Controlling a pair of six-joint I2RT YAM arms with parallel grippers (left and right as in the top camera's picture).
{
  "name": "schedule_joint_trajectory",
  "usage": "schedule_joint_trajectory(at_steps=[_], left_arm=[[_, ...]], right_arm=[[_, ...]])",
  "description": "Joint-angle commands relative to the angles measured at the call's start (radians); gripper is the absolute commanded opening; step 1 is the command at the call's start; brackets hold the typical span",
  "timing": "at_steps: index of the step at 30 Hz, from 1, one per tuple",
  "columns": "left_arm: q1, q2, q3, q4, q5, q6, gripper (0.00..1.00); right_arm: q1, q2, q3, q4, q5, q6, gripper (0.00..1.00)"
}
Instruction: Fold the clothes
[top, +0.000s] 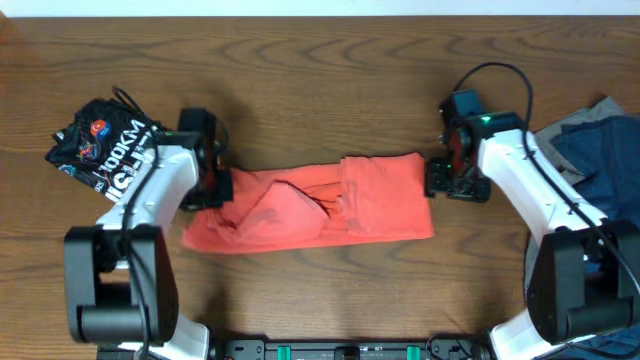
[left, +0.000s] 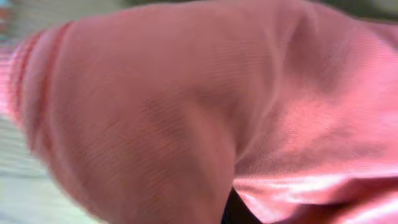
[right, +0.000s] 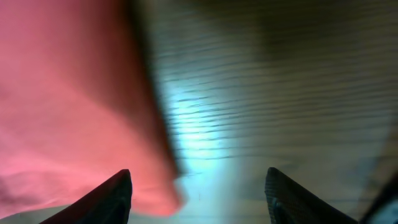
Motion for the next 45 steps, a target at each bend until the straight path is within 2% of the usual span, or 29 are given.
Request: schedule_joint_trajectory(at_steps=[1,7,13,16,24,29,33,41,45], left_arm=[[0.034,-0.058,0.084,-0.052,-0.08,-0.017,0.13],[0.066,-0.082,0.174,-0.152,-0.085,-0.017,0.13],[-0.031,-0.084,0.248,-0.238,0.133,-0.018,0.11],[-0.121,-0.084,0.283,-0.238,0.182,-0.081,0.1],[-0.405,-0.059,0.291,-0.104,0.206,-0.233,0.11],[-0.52,-0.006,0.291,-0.026,0.206,-0.261,0.12],[-0.566,0.029,0.291,0.02,0.208,-0.311,0.12],[-0.591,0.035,0.29,0.15,0.303,-0.313,0.12],[-0.592,0.036,0.29,0.163,0.329,-0.313,0.13]], right_arm=[[-0.063,-0.024,0.016,-0.011,0.065,0.006,0.67],[-0.172,-0.025,0.016,-0.037,0.084,-0.013,0.67],[-0.218,-0.025,0.016,-0.045,0.087,-0.021,0.68],[-0.218,-0.025,0.016,-0.048,0.086,-0.02,0.68],[-0.218,-0.025,0.015,-0.066,0.085,-0.02,0.68],[-0.218,-0.025,0.015,-0.074,0.085,-0.02,0.68],[-0.217,-0.025,0.015,-0.079,0.085,-0.024,0.68],[-0.215,-0.025,0.015,-0.08,0.059,-0.039,0.68],[-0.215,-0.025,0.015,-0.08,0.059,-0.039,0.68]])
